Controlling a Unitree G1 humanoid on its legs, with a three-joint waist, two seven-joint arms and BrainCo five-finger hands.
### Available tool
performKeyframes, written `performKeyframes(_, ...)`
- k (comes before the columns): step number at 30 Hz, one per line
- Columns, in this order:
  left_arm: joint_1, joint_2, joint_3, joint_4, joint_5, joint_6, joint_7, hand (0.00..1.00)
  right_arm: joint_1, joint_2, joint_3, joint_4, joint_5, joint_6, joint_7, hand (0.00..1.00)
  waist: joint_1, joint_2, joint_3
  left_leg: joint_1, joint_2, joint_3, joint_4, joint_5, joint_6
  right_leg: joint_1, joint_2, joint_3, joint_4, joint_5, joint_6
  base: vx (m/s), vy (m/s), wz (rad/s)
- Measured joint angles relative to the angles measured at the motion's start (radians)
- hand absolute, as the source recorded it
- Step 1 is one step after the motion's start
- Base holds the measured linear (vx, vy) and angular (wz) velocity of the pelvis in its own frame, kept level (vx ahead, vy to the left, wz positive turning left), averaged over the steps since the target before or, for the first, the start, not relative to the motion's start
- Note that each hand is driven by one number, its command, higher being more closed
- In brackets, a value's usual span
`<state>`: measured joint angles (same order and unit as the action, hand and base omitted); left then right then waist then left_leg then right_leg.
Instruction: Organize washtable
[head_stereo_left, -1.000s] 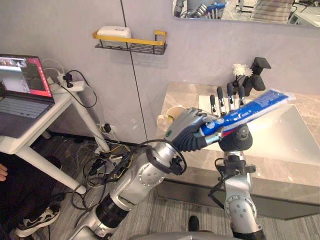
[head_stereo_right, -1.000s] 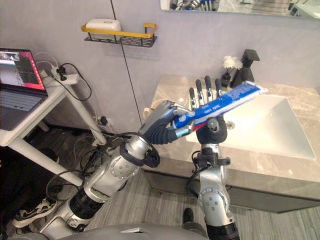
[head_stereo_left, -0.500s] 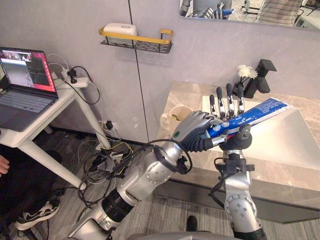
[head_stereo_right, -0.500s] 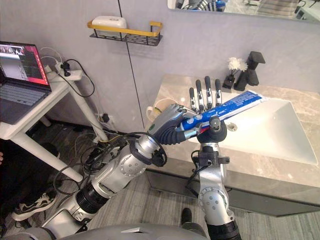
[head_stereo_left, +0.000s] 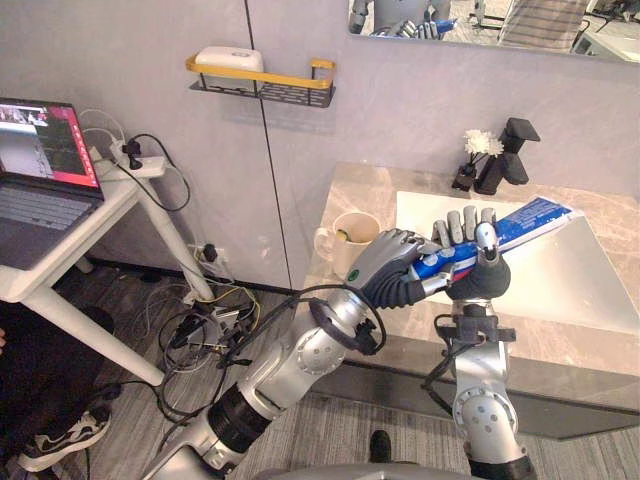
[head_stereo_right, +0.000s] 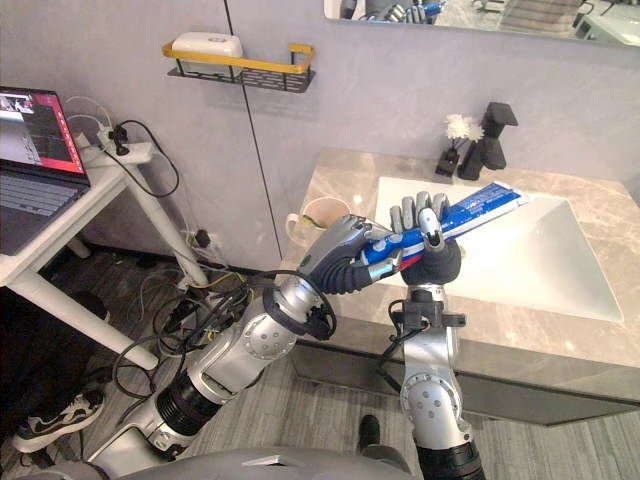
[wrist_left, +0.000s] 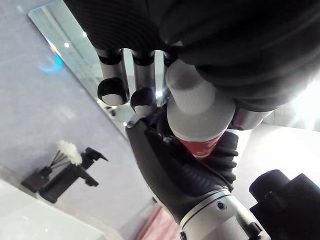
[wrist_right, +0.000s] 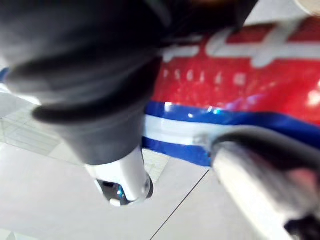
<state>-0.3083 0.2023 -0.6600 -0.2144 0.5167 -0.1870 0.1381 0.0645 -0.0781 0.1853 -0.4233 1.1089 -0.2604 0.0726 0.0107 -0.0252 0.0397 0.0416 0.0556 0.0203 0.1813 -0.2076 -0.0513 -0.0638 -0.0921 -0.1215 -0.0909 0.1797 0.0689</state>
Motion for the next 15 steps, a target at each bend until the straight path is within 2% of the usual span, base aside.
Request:
performKeyframes(1,0.002,-0.001,0.001,0.001,-0.001,0.000,-0.001,0.00,0.000,0.000,-0.002,0.000,-0.001,0.000,0.000,1.00,0.000,0.000,0.000,0.000,0.000,0.000,0.000,0.000,0.000,0.000,0.000,0.000,0.000,0.000,0.000,0.00,0.000,0.00)
performKeyframes(9,0.045,0.000,0.016,-0.005,-0.001,-0.013,-0.015,0.00,0.000,-0.001,-0.095,0.000,-0.041,0.000,-0.012,1.00,0.001,0.003,-0.002,-0.001,0.000,0.001,0.000,0.000,0.000,-0.002,0.000,0.001,0.000,0.000,0.000,0.00,0.000,0.00)
performKeyframes(12,0.080,0.020,0.060,-0.041,-0.001,-0.019,-0.014,0.00,-0.004,-0.004,-0.167,0.000,-0.041,-0.008,-0.034,1.00,0.003,0.010,-0.006,-0.002,0.000,0.001,0.000,-0.001,-0.001,-0.003,0.000,0.001,0.000,0.000,0.000,0.00,0.000,0.00)
performKeyframes(15,0.124,0.049,0.144,-0.120,-0.001,-0.019,0.001,0.00,-0.032,-0.041,-0.214,0.000,-0.073,-0.038,-0.043,1.00,0.011,0.019,-0.012,-0.002,0.000,0.001,0.000,-0.002,0.000,-0.003,0.000,-0.001,0.000,0.000,0.000,0.00,0.000,0.00)
